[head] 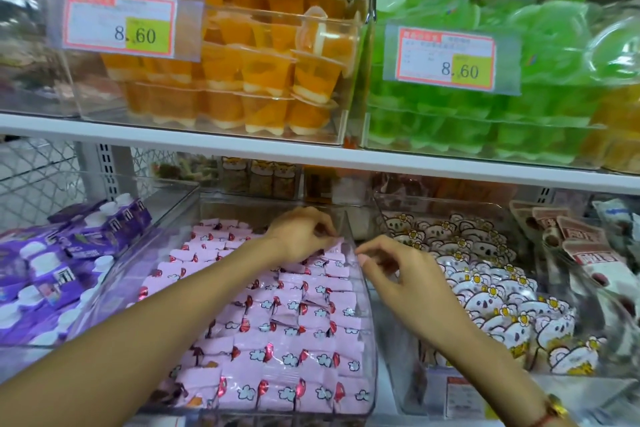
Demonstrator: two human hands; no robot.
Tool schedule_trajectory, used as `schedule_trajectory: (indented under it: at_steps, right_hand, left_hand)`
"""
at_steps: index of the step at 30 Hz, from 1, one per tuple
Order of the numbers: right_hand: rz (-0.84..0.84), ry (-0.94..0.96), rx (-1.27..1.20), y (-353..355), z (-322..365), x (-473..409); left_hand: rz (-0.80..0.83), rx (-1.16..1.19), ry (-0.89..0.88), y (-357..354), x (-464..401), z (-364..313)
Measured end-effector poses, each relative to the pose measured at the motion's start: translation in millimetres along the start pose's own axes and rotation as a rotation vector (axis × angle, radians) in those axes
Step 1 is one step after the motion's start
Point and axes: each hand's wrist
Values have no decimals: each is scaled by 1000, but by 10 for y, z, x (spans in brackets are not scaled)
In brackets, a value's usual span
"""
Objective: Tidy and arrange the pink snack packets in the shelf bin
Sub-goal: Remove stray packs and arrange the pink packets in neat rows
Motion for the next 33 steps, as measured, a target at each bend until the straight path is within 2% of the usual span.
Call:
schedule_trajectory:
  at_steps: [3,7,9,12,15,19,22,24,26,28,30,33]
  right_hand:
    - [15,-24,12,-1,13,-25]
    - [37,-62,6,20,35,-56]
    - [34,-75,-3,38,53,-64]
    - [-59,-75,-6,56,106,-77]
    - [-178,17,51,43,211,-86]
    - [-127,190,94,0,374,-98]
    - [-195,223,73,5,412,-93]
    - [-229,171,-33,29,417,-88]
    - [-188,48,-257,64,426,-93]
    - [-118,-108,-523,114,425,-106]
    - [-20,-255,-680,149,397,-111]
    - [153,-423,-847,162,380,-109]
  left_hand:
    - [-128,316,38,-23,10,-48]
    - [-371,563,49,48,62,-232]
    - [-509,777,57,129,149,-321]
    - [-643,1127,180,277,350,-396]
    - [-602,1366,310,369,559,-444]
    - [-488,1567,419,367,778,-483]
    - [-389,1731,503,364,879,-485]
    - [-338,1680,467,362,894,-461]
    - [-319,1504,371,355,880,-434]
    - [-286,1276,263,375,879,-416]
    - [-204,1106,172,401,883,-410]
    - [-179,1064,132,404,896,-380]
Point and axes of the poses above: each hand's wrist, its own x-axis away from the middle knuckle, its own y-axis out of the back of the hand, z = x × y, and after that the axes turned 11 degrees about x, right-handed
